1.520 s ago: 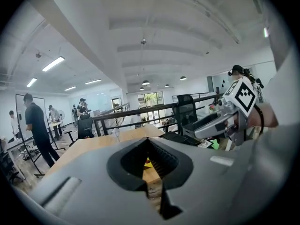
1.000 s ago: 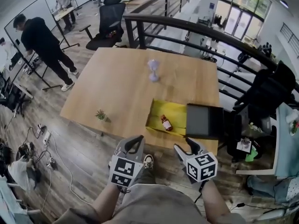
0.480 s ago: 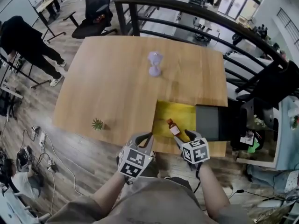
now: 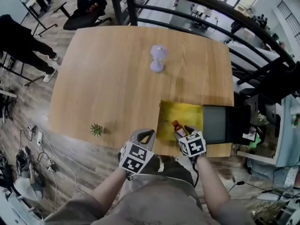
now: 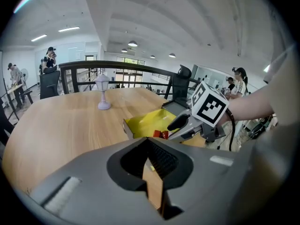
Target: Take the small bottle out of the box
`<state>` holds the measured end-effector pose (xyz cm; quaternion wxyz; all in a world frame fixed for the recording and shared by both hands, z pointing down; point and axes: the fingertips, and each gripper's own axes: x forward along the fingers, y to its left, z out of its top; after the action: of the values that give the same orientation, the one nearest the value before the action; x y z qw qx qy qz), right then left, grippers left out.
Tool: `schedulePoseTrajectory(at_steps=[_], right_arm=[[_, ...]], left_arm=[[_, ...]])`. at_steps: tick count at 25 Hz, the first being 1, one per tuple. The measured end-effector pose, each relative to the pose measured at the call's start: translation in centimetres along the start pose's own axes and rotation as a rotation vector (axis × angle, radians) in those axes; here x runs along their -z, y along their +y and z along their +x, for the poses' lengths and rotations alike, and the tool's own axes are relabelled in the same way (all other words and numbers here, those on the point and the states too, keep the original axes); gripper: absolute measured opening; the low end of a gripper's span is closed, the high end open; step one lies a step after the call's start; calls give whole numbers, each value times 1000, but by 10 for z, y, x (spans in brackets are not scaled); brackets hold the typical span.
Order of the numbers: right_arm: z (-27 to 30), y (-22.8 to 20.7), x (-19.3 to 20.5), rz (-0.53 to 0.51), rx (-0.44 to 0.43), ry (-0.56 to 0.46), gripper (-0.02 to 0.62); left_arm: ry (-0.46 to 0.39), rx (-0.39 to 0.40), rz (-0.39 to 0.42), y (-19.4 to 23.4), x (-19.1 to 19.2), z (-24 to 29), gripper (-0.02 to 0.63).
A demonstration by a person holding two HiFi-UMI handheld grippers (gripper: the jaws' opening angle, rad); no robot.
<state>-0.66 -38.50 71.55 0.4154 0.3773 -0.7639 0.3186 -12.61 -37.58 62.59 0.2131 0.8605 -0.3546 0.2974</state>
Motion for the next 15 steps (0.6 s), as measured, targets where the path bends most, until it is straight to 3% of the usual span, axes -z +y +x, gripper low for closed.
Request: schedulePoseTrajectory(at_steps=[6,10,15], right_arm=[[21,-1,4,-82,14,72,222],[29,-11,8,-157,70,115,222],[33,-14,7,-146,69,138,222]], left_arm=[[27,3,-25,10,9,8,0],[33,-12,-35,15,14,4,0],[38,-45,-49,26,17,-4,0]])
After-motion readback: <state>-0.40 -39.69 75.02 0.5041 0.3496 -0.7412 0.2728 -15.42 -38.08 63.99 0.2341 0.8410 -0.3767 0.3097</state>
